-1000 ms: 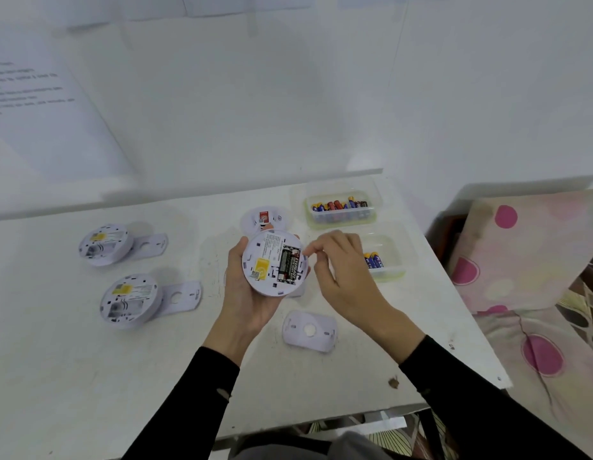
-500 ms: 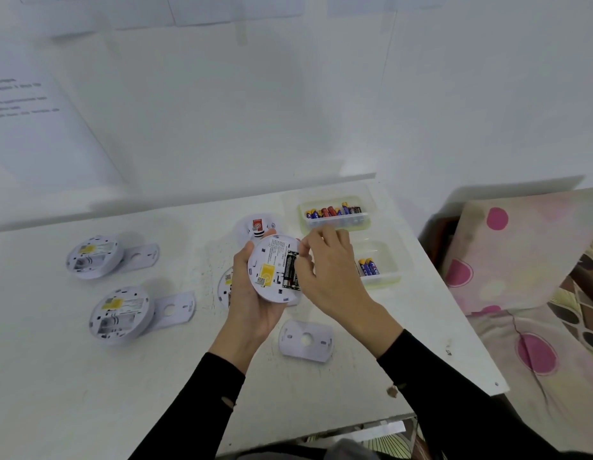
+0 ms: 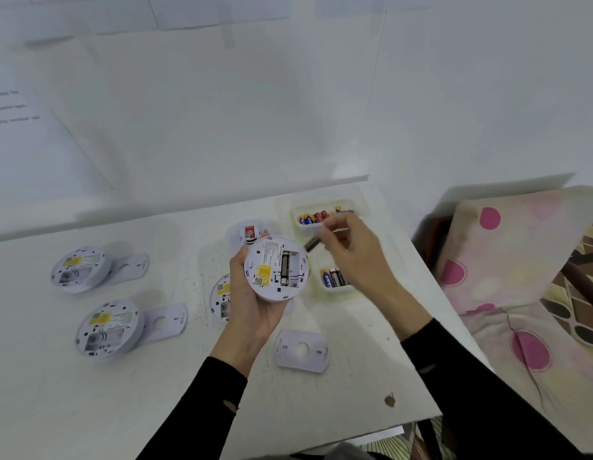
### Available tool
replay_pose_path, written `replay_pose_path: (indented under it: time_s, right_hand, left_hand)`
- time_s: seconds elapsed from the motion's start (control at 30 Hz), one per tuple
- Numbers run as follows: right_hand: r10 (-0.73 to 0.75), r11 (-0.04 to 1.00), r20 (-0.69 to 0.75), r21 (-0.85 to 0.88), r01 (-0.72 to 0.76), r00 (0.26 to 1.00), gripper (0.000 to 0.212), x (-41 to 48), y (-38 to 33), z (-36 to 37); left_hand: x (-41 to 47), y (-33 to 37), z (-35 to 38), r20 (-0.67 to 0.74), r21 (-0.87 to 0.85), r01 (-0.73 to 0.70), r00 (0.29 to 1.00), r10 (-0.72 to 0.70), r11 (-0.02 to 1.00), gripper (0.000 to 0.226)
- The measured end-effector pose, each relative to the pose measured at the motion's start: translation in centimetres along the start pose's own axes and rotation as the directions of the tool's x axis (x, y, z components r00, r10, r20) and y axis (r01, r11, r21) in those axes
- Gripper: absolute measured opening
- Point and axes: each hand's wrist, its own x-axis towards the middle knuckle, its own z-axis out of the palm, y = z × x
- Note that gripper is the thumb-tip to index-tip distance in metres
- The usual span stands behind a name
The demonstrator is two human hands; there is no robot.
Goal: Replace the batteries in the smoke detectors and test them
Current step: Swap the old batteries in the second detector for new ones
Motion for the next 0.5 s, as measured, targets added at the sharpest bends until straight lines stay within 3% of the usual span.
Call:
replay_pose_path:
  time_s: [0.07,0.13,0.2,0.37,0.5]
  right_hand:
    - [0.06,0.993,-0.045,-0.103,-0.064,0.997,0.003,1.5,1.7,-1.9]
    - [0.151,0.959,-0.008,-0.242,-0.149,0.988,0.005,2.4,3.8,-3.3]
    - [0.217,0.903,0.044,-0.388,-0.183,0.975,0.006,3.0,5.7,-4.0]
    - [0.303,0.815,0.198,-0.561,-0.146,0.932,0.009,3.4,7.5,-3.9]
    - [0.332,0.76,0.259,-0.643,-0.095,0.907,0.013,3.5,8.0,-3.7]
  left_hand:
    - [0.2,0.3,-0.5,0.027,-0.018,0.004,1.0,-0.003,1.0,0.078]
    - [0.3,0.5,-0.8,0.051,-0.027,-0.004,0.999,0.005,1.0,0.098]
    - [0.3,0.6,-0.8,0.077,-0.031,-0.007,0.997,0.01,0.999,0.102]
    - [0.6,0.1,-0.4,0.085,-0.051,-0.031,0.996,0.035,0.998,0.053]
    - [0.6,0.1,-0.2,0.072,-0.05,-0.032,0.997,0.036,0.998,0.047]
